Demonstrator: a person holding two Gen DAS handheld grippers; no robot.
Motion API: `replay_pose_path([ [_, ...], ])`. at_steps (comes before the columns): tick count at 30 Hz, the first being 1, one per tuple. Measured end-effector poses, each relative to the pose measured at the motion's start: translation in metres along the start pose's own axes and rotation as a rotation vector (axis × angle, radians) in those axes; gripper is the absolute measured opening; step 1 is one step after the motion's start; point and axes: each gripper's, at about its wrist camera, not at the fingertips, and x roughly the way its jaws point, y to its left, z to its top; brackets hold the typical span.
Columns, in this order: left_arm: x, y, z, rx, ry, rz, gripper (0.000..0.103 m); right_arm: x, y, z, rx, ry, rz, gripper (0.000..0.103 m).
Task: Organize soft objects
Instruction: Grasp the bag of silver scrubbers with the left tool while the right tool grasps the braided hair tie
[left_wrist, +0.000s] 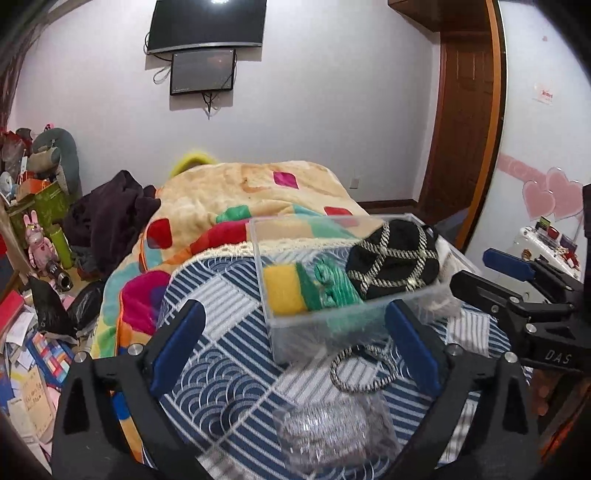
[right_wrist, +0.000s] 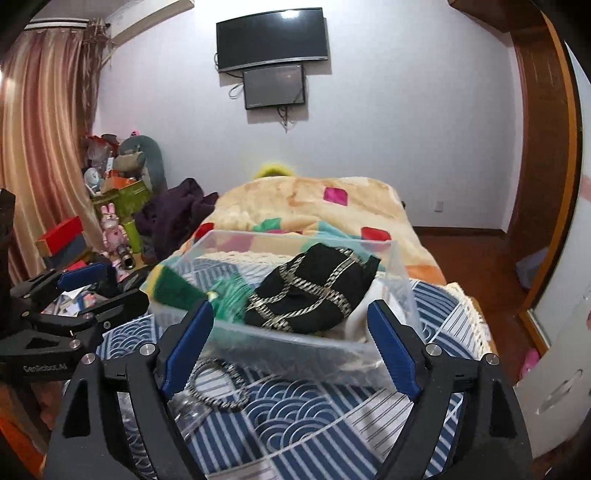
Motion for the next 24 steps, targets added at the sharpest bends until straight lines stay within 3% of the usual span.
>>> replay_pose_path([
  [4,-0.002,0.001,-0.015,-0.009,0.053,-0.015,0.1,0.006,0.004,-0.013,0.013,0.026,0.042,0.083],
  [14,0.001,0.009,-0.052,-0.052,0.141,-0.009,0.1,0.043,0.018,-0.05,0.021,0.202,0.102,0.082],
  [21,0.01,0.009,-0.065,-0.061,0.187,-0.034,0.1,0.064,0.033,-0.06,0.008,0.307,0.163,0.052],
  [24,0.014,0.005,-0.068,-0.058,0.2,-0.04,0.1,0.066,0.032,-0.062,0.016,0.318,0.157,0.032],
])
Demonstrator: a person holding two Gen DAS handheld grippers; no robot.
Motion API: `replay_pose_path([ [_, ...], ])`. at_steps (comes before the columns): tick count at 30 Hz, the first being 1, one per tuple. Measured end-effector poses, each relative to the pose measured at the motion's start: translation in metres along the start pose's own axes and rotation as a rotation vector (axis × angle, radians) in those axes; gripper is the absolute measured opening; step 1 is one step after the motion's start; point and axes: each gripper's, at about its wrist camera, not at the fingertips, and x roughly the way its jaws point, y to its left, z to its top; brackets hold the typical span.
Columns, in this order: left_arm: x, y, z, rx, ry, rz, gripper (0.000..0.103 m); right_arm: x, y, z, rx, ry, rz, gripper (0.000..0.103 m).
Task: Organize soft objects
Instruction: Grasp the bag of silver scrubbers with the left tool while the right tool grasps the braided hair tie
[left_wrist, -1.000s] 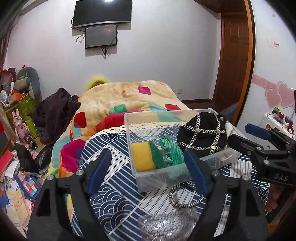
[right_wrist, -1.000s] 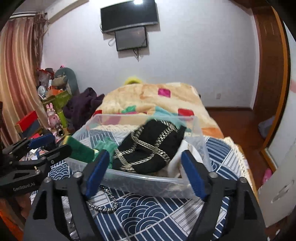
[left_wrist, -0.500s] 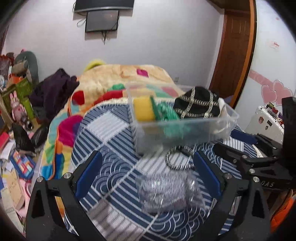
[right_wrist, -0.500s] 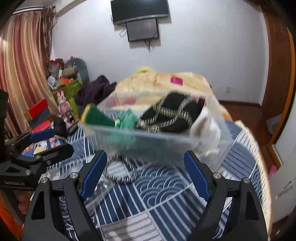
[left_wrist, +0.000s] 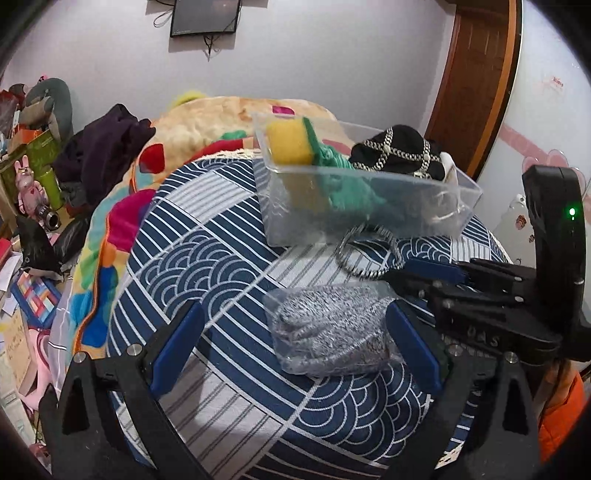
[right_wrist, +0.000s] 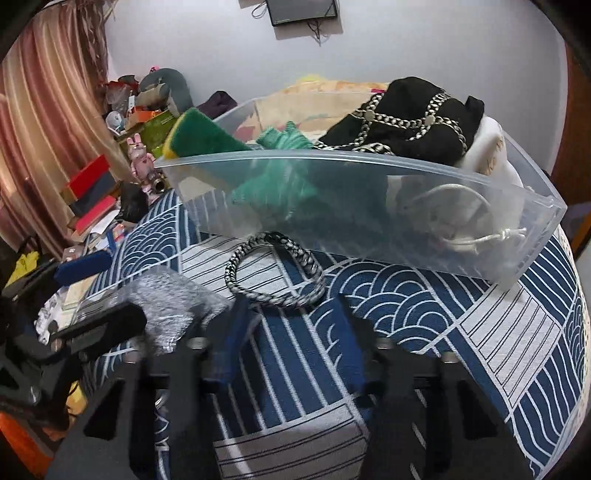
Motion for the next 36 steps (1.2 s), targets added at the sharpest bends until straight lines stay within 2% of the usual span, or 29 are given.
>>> replay_pose_path([
  [2,0.003,-0.004,-0.002,0.005,0.008,-0.006,0.1,-0.001,-0.002,-0.001,-0.001,-0.004,-0.007,0.013],
  [5,0.006,-0.008,-0.005,0.017,0.006,-0.003,0.1,-0.005,-0.007,-0.003,0.021,-0.016,0.004,0.008],
  [6,0.007,-0.01,-0.006,0.021,0.006,-0.004,0.099,-0.007,-0.007,-0.004,0.021,-0.022,-0.003,0.008],
  [8,0.01,-0.013,-0.008,0.031,0.013,-0.02,0.09,-0.012,-0.007,-0.006,0.008,-0.034,-0.02,0.007],
  [9,0.011,-0.014,-0.01,0.037,0.021,-0.032,0.08,-0.014,-0.007,-0.006,0.004,-0.036,-0.025,0.007],
  [13,0.013,-0.024,-0.012,0.072,0.02,-0.071,0.057,-0.024,-0.009,-0.006,-0.004,-0.046,-0.043,0.008],
  [15,0.011,-0.027,-0.012,0.086,0.01,-0.065,0.053,-0.024,-0.011,-0.001,-0.004,-0.048,-0.049,0.008],
  [19,0.007,-0.025,-0.01,0.084,-0.011,-0.06,0.038,-0.017,-0.014,0.01,-0.009,-0.045,-0.084,0.019],
  [27,-0.004,-0.009,0.001,0.047,-0.049,-0.036,0.033,0.008,-0.021,0.019,0.024,0.034,-0.065,0.02],
  [30,-0.01,-0.006,0.003,0.037,-0.07,-0.034,0.033,0.011,-0.014,0.015,-0.011,0.038,-0.088,0.02],
  [31,-0.011,-0.006,0.003,0.036,-0.073,-0.034,0.033,0.011,-0.011,0.015,-0.026,0.033,-0.092,0.02],
  [32,-0.012,-0.006,0.004,0.034,-0.077,-0.033,0.033,0.011,-0.009,0.015,-0.035,0.031,-0.095,0.012],
  [33,-0.014,-0.005,0.005,0.033,-0.082,-0.032,0.033,0.012,-0.008,0.015,-0.042,0.03,-0.095,0.01],
  [36,-0.019,-0.004,0.008,0.03,-0.1,-0.03,0.033,0.007,-0.011,0.013,-0.034,0.012,-0.089,0.008],
])
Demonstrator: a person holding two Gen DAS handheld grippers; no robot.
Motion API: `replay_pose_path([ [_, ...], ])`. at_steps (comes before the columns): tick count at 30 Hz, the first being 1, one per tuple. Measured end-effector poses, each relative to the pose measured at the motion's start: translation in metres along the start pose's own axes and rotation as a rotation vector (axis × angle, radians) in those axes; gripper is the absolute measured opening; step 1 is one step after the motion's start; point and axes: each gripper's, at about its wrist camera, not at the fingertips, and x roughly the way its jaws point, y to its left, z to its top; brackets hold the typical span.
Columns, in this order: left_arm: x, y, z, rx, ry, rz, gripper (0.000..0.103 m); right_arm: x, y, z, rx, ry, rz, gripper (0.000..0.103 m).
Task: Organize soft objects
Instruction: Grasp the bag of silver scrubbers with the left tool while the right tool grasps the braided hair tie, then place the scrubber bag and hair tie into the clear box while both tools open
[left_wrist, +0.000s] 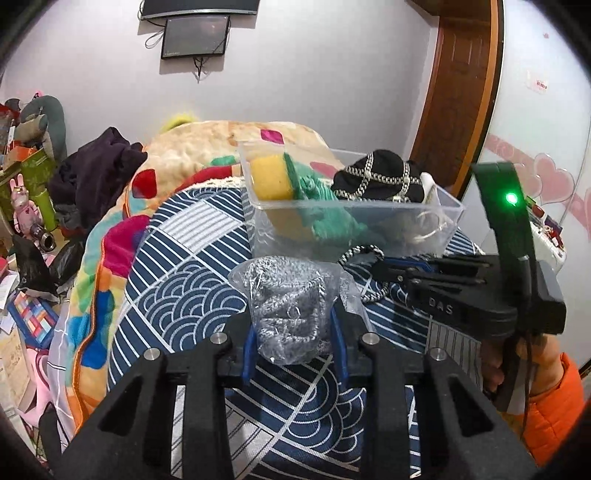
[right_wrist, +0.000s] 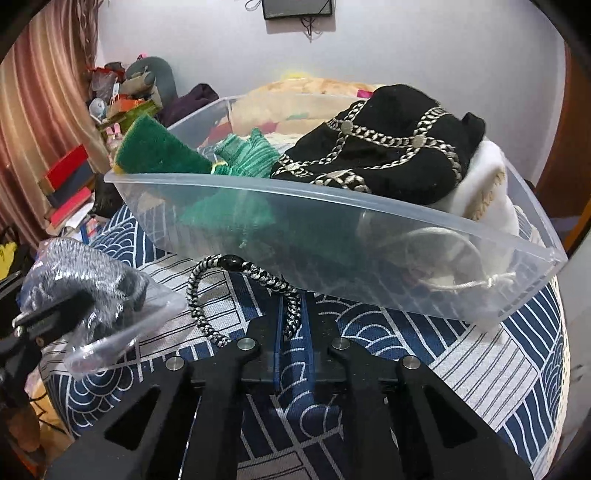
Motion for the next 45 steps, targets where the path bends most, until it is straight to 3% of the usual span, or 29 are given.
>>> replay_pose_path([
  [8,-0.018,0.004,0.025,-0.018,-0.089,0.002,0.033,-0.032,-0.011,-0.007,0.021,-0.074,0.025,0.008],
  [13,-0.028,0.0,0.046,-0.016,-0.16,-0.011,0.033,-0.066,-0.019,-0.001,0.038,-0.17,0.033,0.008],
  [21,-0.02,-0.017,0.079,0.001,-0.227,-0.043,0.033,-0.1,-0.033,0.023,0.078,-0.307,-0.041,0.008],
  [27,0.021,-0.034,0.092,0.067,-0.166,-0.043,0.033,-0.093,-0.038,0.036,0.088,-0.316,-0.113,0.008],
  [34,0.066,-0.041,0.091,0.088,-0.077,-0.017,0.033,-0.068,-0.056,0.039,0.109,-0.247,-0.165,0.008],
  [45,0.076,-0.044,0.081,0.087,-0.038,-0.015,0.038,-0.06,-0.05,0.029,0.078,-0.189,-0.18,0.01],
])
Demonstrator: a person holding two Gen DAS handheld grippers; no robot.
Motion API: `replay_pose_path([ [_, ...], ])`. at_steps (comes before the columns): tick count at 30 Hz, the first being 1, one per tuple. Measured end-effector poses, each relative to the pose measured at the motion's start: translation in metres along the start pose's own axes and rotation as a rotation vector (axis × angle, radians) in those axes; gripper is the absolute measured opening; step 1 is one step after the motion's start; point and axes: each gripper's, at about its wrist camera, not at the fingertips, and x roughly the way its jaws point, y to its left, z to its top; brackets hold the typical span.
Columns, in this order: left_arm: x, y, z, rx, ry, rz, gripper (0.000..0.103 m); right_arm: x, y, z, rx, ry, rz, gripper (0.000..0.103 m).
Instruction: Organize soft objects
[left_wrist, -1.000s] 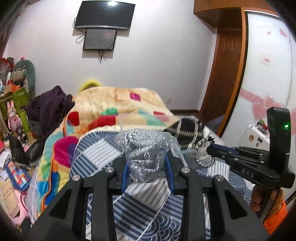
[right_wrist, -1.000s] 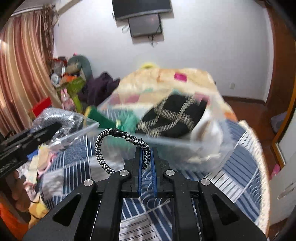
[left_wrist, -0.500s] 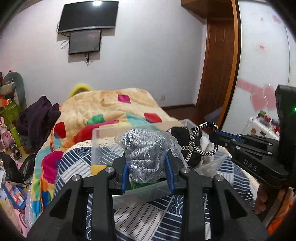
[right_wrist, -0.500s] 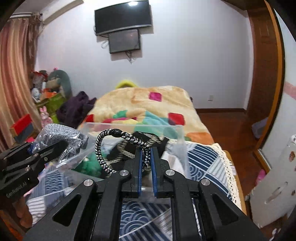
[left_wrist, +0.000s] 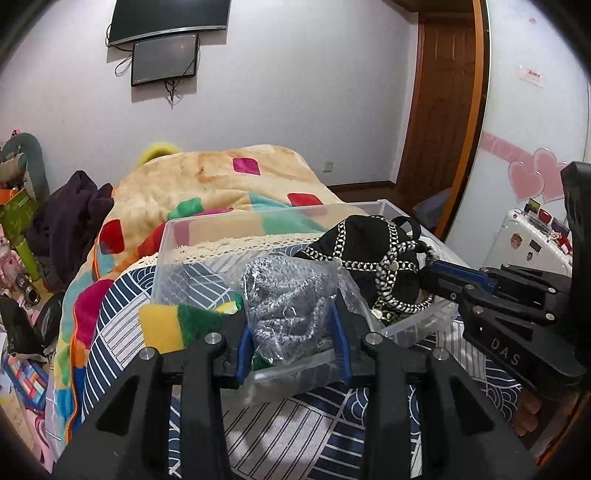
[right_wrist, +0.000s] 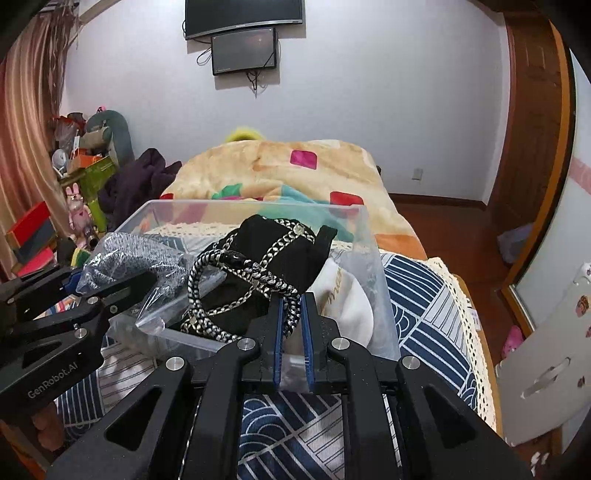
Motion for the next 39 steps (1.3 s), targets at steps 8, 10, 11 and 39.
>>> replay_pose_path([
  [8,-0.024,0.004,0.002,-0.023,-0.058,-0.001,0.059,-0.01,-0.003,0.001,0.013,-0.02,0.012,0.042],
  [10,-0.035,0.004,0.005,-0.019,-0.087,0.003,0.06,-0.016,-0.002,0.002,0.011,-0.037,0.011,0.044],
  [11,-0.041,0.004,0.006,-0.019,-0.1,0.003,0.06,-0.02,-0.002,0.002,0.01,-0.048,0.011,0.046],
  [39,-0.191,-0.016,0.014,0.007,-0.439,0.033,0.102,-0.146,0.015,0.017,0.008,-0.424,0.068,0.091],
])
